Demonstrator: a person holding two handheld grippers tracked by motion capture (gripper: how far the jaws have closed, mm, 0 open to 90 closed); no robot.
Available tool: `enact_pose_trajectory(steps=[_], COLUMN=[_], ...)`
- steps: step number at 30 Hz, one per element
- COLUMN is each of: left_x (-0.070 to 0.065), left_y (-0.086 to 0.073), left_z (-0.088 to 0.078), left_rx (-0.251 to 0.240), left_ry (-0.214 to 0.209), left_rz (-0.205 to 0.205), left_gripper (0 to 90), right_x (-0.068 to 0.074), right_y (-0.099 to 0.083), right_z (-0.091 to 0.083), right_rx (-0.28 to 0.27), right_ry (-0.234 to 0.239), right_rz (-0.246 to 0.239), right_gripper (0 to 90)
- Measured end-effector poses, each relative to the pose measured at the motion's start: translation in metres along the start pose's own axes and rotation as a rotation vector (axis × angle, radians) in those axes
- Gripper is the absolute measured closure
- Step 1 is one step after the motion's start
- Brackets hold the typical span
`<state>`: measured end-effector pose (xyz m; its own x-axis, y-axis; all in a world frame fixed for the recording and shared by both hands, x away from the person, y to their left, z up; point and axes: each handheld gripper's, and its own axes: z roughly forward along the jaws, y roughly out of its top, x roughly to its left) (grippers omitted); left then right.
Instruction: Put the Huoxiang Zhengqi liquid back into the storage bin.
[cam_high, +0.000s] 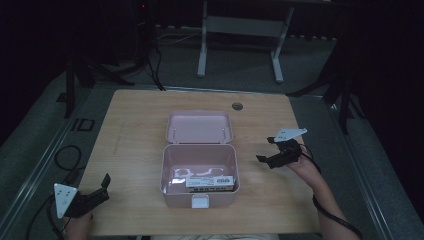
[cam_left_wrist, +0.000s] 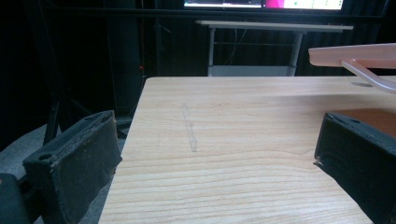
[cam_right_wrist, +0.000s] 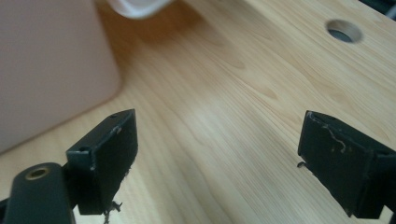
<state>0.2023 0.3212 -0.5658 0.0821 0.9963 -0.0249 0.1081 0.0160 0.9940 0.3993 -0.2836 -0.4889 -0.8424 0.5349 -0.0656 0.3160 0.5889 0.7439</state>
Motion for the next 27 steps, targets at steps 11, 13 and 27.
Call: enact_pose_trajectory(steps=[11,13,27], left_x=[0.0,0.0,0.0], left_y=[0.0,0.0,0.0], left_z=[0.0,0.0,0.0], left_rx=[0.0,0.0,0.002], left_ry=[0.001,0.001,0.001], left_rz=[-0.001,0.0,-0.001], left_gripper=[0.2,0.2,0.2], right_x=[-0.01,-0.009,-0.011], right_y=[-0.042,-0.049,-0.075], right_z=[0.002,0.001,-0.009], right_rx=[-0.054,-0.07,-0.124], right_ry=[-0.13,-0.149,-0.311], right_rz=[0.111,0.136,0.257], right_gripper=[11.7,11.3,11.3])
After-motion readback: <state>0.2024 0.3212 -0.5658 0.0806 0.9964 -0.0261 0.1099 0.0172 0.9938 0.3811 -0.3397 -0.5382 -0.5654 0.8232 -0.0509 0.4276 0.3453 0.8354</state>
